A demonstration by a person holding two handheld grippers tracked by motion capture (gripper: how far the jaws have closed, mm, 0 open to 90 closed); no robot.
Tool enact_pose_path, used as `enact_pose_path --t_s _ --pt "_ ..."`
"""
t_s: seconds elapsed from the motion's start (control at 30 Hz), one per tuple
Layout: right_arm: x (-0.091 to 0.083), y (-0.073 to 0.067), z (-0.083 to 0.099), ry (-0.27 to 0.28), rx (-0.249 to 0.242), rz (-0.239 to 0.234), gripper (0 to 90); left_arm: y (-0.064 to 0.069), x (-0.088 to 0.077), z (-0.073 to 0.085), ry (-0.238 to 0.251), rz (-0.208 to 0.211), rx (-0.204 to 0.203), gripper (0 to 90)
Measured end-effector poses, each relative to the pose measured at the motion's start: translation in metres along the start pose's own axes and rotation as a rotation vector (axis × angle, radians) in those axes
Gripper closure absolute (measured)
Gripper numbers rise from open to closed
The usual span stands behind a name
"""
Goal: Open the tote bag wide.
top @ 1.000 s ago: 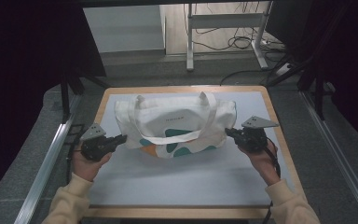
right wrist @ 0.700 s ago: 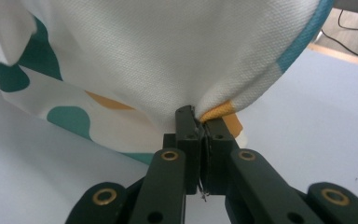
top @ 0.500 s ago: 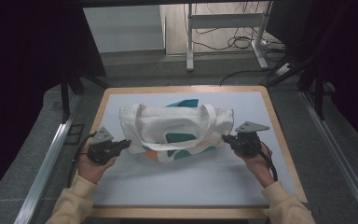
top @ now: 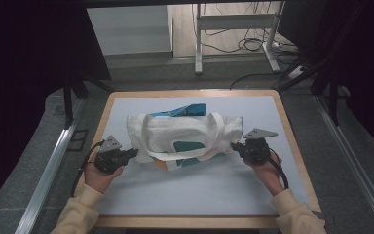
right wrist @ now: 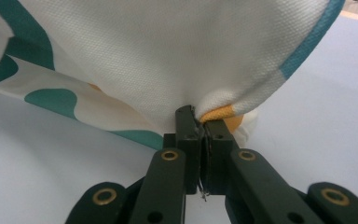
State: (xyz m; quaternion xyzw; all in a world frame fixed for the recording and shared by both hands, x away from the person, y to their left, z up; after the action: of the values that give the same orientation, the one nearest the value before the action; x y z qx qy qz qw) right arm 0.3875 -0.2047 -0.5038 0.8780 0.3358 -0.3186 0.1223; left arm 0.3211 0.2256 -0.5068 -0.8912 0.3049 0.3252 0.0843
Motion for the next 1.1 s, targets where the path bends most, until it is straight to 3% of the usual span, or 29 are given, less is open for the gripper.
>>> enact_pose_path --t_s 0.2,0.43,0.63,0.73,0.87,1.0,1.1 --pt "0.004 0.000 0.003 -0.014 0.004 -0.005 86.5 -0.003 0.006 0.006 0.001 0.023 -0.037 89.4" --pt "0.009 -0.001 0.007 -0.036 0.003 -0.006 86.6 0.003 0.016 0.012 -0.044 -0.001 0.002 89.5" --pt "0.014 -0.002 0.010 -0.057 -0.002 -0.004 86.6 0.003 0.020 0.013 -0.062 -0.005 0.001 89.6" --pt "0.015 -0.002 0.011 -0.070 -0.005 0.003 86.7 0.004 0.026 0.017 -0.096 -0.016 0.010 89.6" --pt "0.017 -0.002 0.014 -0.075 0.002 -0.004 86.7 -0.002 0.031 0.021 -0.094 0.026 -0.046 89.6" --pt "0.019 -0.003 0.015 -0.084 -0.001 0.003 86.7 0.000 0.036 0.024 -0.116 0.010 -0.021 89.6" --pt "0.021 -0.003 0.017 -0.092 -0.002 0.004 86.8 -0.001 0.039 0.024 -0.123 0.013 -0.025 89.6"
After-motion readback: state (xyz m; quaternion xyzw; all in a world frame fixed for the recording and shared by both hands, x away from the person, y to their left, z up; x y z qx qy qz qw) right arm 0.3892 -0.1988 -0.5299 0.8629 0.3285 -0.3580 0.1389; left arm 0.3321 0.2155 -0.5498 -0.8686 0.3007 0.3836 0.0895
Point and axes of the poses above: each handheld gripper's, and its own axes: x roughly forward along the jaws, z roughly out of its underside, y roughly to its right, the point moved 3 cm from there along x, roughly forward along the jaws, and after that the axes turned 3 degrees about -y, right-handed, at the moved point
